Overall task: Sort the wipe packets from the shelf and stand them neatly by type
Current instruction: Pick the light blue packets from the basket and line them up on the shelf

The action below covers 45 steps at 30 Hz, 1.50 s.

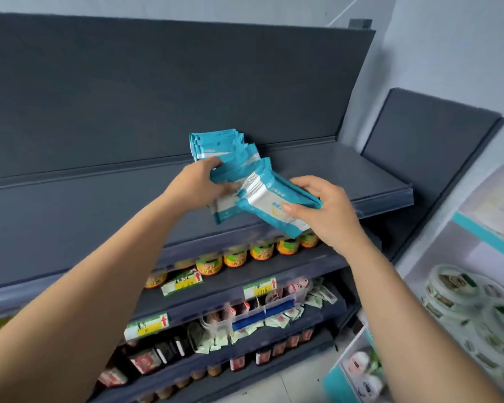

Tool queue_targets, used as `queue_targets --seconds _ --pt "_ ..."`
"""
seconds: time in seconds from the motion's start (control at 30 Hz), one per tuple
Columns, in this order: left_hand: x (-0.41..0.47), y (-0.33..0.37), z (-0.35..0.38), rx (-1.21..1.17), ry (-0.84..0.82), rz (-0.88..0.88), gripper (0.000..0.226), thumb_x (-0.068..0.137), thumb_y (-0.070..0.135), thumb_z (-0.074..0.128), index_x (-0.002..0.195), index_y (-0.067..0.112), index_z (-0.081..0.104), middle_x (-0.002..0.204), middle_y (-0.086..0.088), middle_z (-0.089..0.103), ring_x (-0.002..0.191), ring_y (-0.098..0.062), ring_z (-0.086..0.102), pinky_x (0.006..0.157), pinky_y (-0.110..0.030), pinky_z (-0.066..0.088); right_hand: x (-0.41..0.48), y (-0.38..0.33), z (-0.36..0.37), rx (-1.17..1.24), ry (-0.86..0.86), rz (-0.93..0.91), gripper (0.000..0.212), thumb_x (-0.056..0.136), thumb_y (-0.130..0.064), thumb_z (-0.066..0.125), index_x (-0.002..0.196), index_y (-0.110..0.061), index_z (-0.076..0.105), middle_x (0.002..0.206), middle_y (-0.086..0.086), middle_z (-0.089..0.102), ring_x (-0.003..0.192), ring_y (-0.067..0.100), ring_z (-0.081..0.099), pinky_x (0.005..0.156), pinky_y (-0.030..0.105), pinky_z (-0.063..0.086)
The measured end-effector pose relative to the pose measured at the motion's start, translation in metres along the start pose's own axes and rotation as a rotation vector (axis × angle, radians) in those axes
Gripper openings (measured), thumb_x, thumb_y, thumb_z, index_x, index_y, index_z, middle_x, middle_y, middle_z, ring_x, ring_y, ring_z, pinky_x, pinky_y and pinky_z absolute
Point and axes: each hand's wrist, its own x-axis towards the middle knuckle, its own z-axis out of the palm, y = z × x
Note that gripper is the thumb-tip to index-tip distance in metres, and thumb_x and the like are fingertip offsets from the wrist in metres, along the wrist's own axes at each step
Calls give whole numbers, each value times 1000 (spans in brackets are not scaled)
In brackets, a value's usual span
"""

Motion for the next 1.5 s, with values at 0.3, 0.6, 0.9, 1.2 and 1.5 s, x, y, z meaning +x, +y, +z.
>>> queue_targets --seconds 0.3,0.6,0.9,1.2,1.5 --pt "63 -40 17 -41 -137 -29 25 80 11 62 104 13 65 80 -6 65 48 -22 51 38 -19 40 95 4 14 -277 -358 62 37 74 -13 81 105 -31 69 104 -19 66 98 -2 61 91 23 47" --pt "51 -56 14 -488 -165 -277 70 76 73 56 125 23 57 114 -1 63 83 -14 62 64 -29 53 135 30 50 -483 -562 72 45 76 -28 80 118 -31 64 129 -12 57 121 4 48 105 28 37" --pt "38 -68 61 -403 40 -179 118 45 22 89 142 34 21 133 4 45 123 -18 46 101 -42 45 118 61 46 -317 -460 238 122 61 -35 88 151 -30 7 145 -12 32 130 8 36 107 31 34" --pt "39 -55 56 -61 6 -264 136 55 40 84 149 33 -14 142 -6 35 132 -27 36 107 -54 34 108 73 59 -371 -313 93 110 74 -23 80 150 -29 1 143 -13 44 118 15 55 83 29 44" --pt "19 -36 63 441 142 -60 111 72 49 75 151 28 1 158 -9 -5 146 -27 -7 116 -51 8 83 72 49 -666 -252 43 98 82 -34 72 151 -24 4 133 4 49 117 24 54 83 39 50"
